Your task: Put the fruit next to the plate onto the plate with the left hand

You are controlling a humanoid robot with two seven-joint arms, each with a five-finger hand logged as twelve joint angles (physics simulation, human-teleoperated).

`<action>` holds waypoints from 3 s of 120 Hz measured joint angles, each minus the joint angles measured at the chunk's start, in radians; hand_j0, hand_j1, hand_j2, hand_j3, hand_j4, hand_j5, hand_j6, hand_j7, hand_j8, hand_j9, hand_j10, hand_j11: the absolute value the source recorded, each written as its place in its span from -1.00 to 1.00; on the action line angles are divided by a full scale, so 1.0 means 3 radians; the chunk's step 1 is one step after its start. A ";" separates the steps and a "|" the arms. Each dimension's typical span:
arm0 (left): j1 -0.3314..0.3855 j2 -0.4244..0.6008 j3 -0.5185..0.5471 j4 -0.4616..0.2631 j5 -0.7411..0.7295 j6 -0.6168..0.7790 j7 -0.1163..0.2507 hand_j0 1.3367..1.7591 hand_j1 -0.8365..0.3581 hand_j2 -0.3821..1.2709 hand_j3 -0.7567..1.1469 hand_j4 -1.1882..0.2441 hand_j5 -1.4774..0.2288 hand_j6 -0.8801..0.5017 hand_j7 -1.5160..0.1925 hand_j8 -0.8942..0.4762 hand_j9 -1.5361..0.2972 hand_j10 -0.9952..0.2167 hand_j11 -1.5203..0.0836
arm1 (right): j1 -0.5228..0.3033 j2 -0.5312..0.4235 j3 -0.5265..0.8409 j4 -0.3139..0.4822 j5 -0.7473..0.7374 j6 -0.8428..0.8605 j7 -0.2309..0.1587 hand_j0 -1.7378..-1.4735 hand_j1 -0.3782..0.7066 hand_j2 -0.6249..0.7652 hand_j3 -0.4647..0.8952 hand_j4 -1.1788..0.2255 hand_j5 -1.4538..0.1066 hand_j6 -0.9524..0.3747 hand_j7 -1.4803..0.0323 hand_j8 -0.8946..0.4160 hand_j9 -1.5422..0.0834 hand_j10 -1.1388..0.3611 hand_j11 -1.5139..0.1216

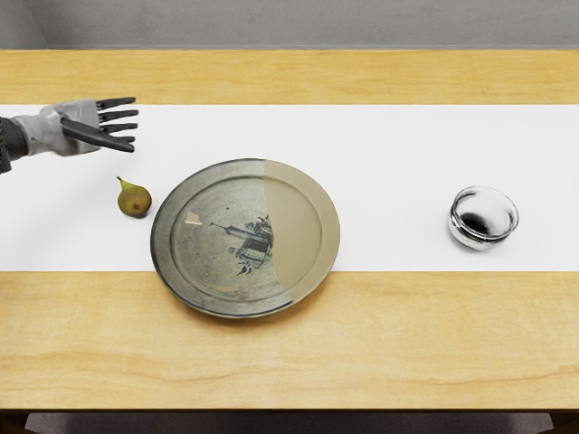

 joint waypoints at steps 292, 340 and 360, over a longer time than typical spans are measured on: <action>-0.1385 -0.0077 0.3414 -0.2269 0.2058 0.2704 -0.0510 0.51 -0.12 0.08 -0.20 -0.19 -0.49 -0.24 -0.41 -0.17 -0.40 -0.42 -0.39 | 0.0041 0.0000 0.0004 -0.0005 0.0011 -0.0004 0.0004 -0.40 -0.91 -0.11 -0.32 0.66 0.84 0.41 0.93 0.34 0.87 0.50 0.82; -0.1788 0.0110 0.3234 -0.2567 0.1959 0.2396 -0.0511 0.51 -0.19 0.22 -0.21 -0.17 -0.56 -0.22 -0.48 -0.24 -0.48 -0.61 -0.43 | 0.0041 0.0000 0.0004 -0.0005 0.0011 -0.0004 0.0004 -0.40 -0.91 -0.11 -0.32 0.66 0.84 0.41 0.93 0.34 0.87 0.50 0.82; -0.1819 0.0112 0.3029 -0.2576 0.1931 0.2201 -0.0509 0.51 -0.20 0.31 -0.21 -0.26 -0.56 -0.27 -0.49 -0.33 -0.48 -0.65 -0.43 | 0.0041 0.0000 0.0004 -0.0005 0.0011 -0.0004 0.0004 -0.40 -0.91 -0.11 -0.32 0.66 0.84 0.41 0.93 0.34 0.87 0.50 0.82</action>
